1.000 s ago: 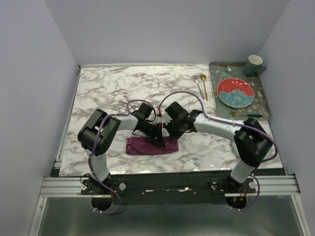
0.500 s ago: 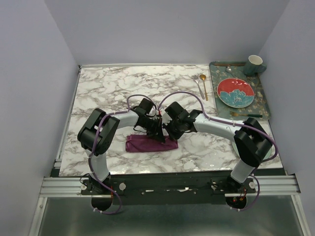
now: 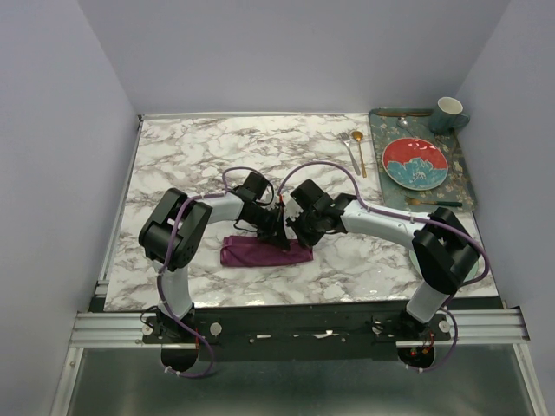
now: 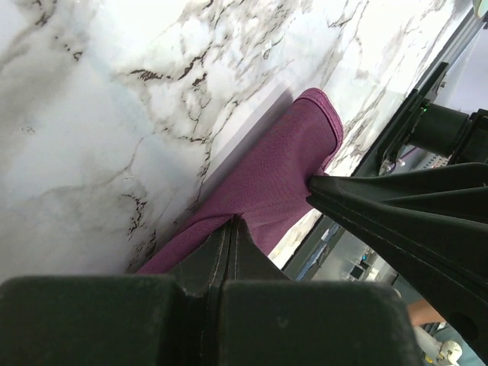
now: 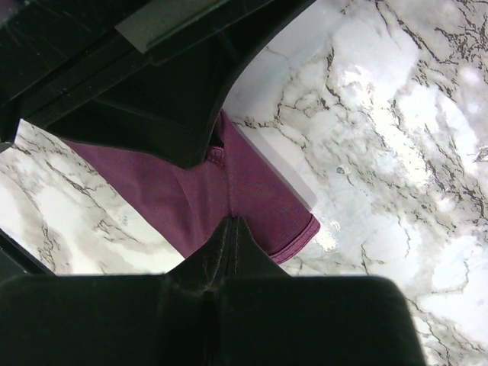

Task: Fold the napkin into a case and place the utensils inside
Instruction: Stuff the top corner of the smaller-rectangle-folded napkin into the folded napkin, then smooth out the smaller rectangle-folded napkin at the center of the board.

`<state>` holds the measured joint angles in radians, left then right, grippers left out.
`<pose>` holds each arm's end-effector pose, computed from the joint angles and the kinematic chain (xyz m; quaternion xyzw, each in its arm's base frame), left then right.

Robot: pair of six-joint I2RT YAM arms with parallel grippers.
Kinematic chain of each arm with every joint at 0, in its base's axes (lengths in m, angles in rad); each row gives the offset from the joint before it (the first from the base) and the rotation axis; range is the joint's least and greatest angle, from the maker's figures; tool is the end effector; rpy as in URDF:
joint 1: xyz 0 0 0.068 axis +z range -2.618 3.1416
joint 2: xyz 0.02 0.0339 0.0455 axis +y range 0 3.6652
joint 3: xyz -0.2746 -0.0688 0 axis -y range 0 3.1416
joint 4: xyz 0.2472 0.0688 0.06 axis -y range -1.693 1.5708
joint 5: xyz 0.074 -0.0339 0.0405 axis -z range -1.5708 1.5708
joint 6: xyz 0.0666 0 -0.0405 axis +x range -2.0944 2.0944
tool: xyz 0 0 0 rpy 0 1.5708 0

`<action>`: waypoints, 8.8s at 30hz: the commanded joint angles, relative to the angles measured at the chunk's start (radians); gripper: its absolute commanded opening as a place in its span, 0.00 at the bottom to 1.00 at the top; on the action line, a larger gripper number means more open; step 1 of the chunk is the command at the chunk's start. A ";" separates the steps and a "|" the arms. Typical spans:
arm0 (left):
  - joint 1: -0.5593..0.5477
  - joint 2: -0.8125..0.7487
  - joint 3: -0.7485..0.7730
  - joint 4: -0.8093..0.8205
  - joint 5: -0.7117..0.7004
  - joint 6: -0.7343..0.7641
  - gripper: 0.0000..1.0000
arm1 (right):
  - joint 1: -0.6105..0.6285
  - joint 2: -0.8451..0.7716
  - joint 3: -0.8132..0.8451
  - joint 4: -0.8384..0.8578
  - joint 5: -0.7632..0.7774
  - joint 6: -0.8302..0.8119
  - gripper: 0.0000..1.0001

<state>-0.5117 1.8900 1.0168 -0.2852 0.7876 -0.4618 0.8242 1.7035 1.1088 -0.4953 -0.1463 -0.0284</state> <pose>0.2903 -0.2172 0.1125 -0.1011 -0.9017 0.4204 0.0086 0.2370 0.2704 0.1729 -0.4164 0.8748 0.1574 0.1914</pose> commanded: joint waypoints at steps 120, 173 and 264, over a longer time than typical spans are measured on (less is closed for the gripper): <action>-0.021 0.021 -0.228 0.756 0.095 -0.540 0.21 | -0.003 -0.024 -0.032 -0.011 0.034 -0.031 0.01; 0.489 -0.261 0.167 -0.634 0.022 1.153 0.55 | -0.007 -0.035 -0.099 0.060 0.037 -0.553 0.06; 0.029 -0.347 -0.081 -0.267 -0.281 1.442 0.23 | -0.142 0.532 0.516 -0.118 -0.546 -0.082 0.03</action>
<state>-0.4862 1.5173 0.9005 -0.6170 0.5236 1.0012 0.6670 2.2124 1.6184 -0.6216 -0.6785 -0.0807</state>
